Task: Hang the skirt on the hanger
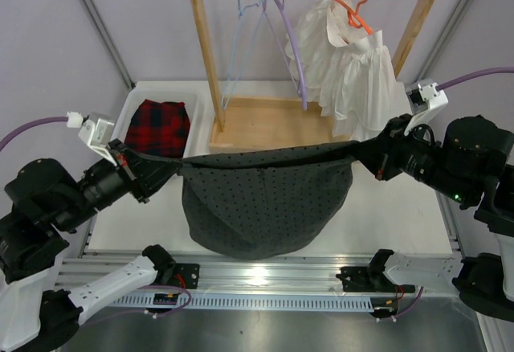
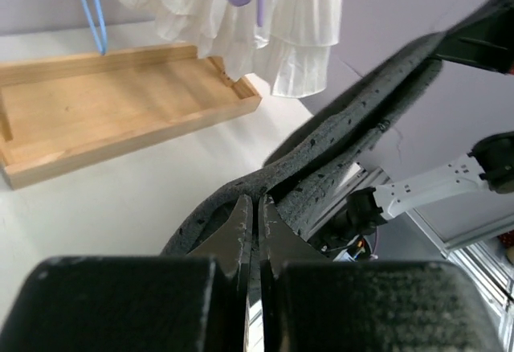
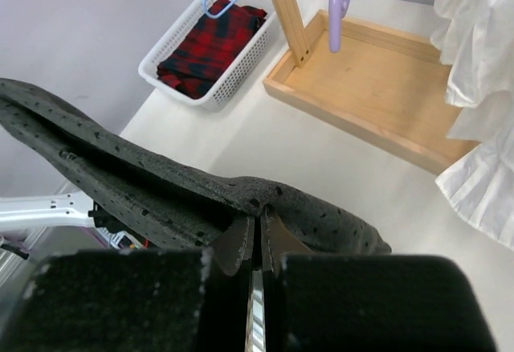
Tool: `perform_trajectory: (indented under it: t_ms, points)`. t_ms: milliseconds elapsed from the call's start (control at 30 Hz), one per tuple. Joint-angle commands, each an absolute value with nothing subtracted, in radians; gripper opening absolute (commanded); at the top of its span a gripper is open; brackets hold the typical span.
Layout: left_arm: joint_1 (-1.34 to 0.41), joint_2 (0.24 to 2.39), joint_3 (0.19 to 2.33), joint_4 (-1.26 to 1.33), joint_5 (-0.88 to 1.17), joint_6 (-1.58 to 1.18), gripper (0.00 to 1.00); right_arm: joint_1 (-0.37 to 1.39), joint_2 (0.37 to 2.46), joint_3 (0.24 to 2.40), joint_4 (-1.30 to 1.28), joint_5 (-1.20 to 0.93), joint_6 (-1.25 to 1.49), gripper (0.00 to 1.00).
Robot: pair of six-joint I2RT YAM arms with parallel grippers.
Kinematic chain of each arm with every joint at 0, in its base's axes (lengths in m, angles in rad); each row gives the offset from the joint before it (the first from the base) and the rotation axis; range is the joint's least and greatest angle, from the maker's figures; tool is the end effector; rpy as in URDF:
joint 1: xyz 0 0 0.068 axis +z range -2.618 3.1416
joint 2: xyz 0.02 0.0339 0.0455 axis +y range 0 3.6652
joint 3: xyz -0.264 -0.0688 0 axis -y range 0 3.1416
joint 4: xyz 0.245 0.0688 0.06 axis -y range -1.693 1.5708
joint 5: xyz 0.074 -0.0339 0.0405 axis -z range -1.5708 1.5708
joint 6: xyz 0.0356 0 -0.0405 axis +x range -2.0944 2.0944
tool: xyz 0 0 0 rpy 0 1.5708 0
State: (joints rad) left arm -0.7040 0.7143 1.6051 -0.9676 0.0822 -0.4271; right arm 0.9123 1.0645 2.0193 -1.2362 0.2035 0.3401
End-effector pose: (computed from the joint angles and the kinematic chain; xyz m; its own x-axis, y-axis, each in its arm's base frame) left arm 0.0264 -0.0262 0.5063 -0.3463 -0.2475 -0.9049 0.6197 0.6638 -0.4187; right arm 0.0602 0.0661 0.5488 -0.3790 0.0441 -0.9244 -0.5615 0.7830 0.2676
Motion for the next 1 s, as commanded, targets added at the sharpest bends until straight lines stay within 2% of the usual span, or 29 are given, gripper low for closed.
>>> perform_trajectory:
  t_ms: [0, 133, 233, 300, 400, 700, 967]
  points:
    - [-0.69, 0.771, 1.577, -1.029, -0.055, -0.485, 0.0, 0.904, 1.081, 1.988, -1.261, 0.248, 0.365, 0.0]
    - [-0.689, 0.859, 1.461, -0.969, -0.087, -0.508, 0.0, 0.857, 1.138, 1.766, -1.165, 0.244, 0.353, 0.0]
    - [-0.641, 0.934, 1.344, -0.873, -0.069, -0.506, 0.0, 0.686, 1.17, 1.59, -1.027, 0.086, 0.309, 0.0]
    - [-0.551, 0.963, 1.303, -0.766, -0.005, -0.503, 0.0, 0.568, 1.192, 1.524, -0.953, 0.016, 0.287, 0.0]
    - [-0.457, 1.04, 1.226, -0.651, 0.07, -0.491, 0.0, 0.479, 1.233, 1.454, -0.822, -0.072, 0.253, 0.0]
    - [-0.364, 1.264, 1.255, -0.512, 0.081, -0.475, 0.0, 0.396, 1.361, 1.437, -0.625, -0.068, 0.258, 0.0]
    - [-0.341, 1.255, 1.137, -0.445, 0.141, -0.515, 0.0, 0.396, 1.289, 1.283, -0.591, -0.017, 0.359, 0.0]
